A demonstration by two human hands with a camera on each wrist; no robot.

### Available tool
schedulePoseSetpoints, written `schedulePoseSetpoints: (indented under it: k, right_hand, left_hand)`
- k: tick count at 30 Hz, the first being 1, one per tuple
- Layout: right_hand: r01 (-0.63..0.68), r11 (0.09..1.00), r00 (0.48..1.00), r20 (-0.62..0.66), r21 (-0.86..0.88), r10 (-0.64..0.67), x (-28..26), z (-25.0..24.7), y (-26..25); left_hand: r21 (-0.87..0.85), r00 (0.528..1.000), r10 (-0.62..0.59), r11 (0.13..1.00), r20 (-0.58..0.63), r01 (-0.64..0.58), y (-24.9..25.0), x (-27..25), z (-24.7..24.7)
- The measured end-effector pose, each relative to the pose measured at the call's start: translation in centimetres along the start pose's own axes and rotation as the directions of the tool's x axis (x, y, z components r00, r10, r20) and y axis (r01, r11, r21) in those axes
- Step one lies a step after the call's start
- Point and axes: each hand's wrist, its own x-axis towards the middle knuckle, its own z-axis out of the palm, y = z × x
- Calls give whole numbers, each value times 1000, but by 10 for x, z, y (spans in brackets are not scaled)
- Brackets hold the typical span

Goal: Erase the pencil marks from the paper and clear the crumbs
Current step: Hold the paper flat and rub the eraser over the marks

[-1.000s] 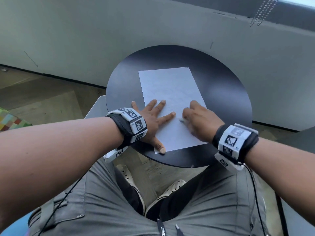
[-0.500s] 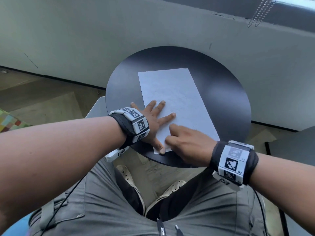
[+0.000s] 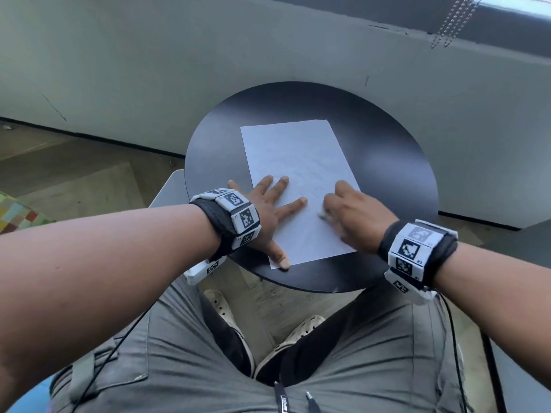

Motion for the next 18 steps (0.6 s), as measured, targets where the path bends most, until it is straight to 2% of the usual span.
schedulePoseSetpoints:
  k: [1, 2, 4, 5, 6, 7, 9, 11, 12, 15, 16, 18]
  right_hand:
    - [-8, 1000, 1000, -14, -4, 8, 0, 2, -3]
    - [48, 999, 999, -4, 15, -48, -4, 5, -14]
    - [257, 964, 965, 43, 61, -260, -21, 14, -44]
    - [328, 943, 941, 70, 63, -332, -30, 16, -51]
    - [343, 938, 933, 101, 57, -347, -32, 16, -47]
    - [294, 954, 948, 108, 48, -298, -28, 13, -37]
    - [93, 995, 994, 46, 40, -95, -11, 7, -12]
    - [-65, 997, 998, -9, 51, 65, -5, 5, 1]
    - [-44, 998, 999, -18, 55, 45, -7, 7, -7]
    - [208, 972, 975, 60, 106, -215, -26, 18, -50]
    - [228, 969, 967, 90, 98, -237, -28, 18, -53]
    - [153, 986, 985, 64, 65, -157, -16, 14, -33]
  left_hand:
    - [-5, 1000, 1, 1000, 0, -1, -1, 0, 0]
    - [-9, 1000, 1, 1000, 2, -1, -1, 1, 1]
    - [-11, 1000, 4, 1000, 0, -4, -1, 1, 3]
    - [-11, 1000, 7, 1000, -1, -7, -1, 1, 3]
    - [-12, 1000, 10, 1000, 0, -10, 0, 1, 3]
    - [-17, 1000, 12, 1000, 3, -12, 0, 1, 2]
    - [-24, 1000, 12, 1000, 10, -12, -1, 0, 2]
    - [-25, 1000, 12, 1000, 7, -12, -2, 1, 2]
    - [-24, 1000, 12, 1000, 6, -12, -2, 2, 2]
    - [-26, 1000, 16, 1000, 4, -16, -2, 2, 3]
    - [-26, 1000, 22, 999, 1, -22, -3, 2, 4]
    - [-32, 999, 33, 999, -6, -33, -6, 2, 6]
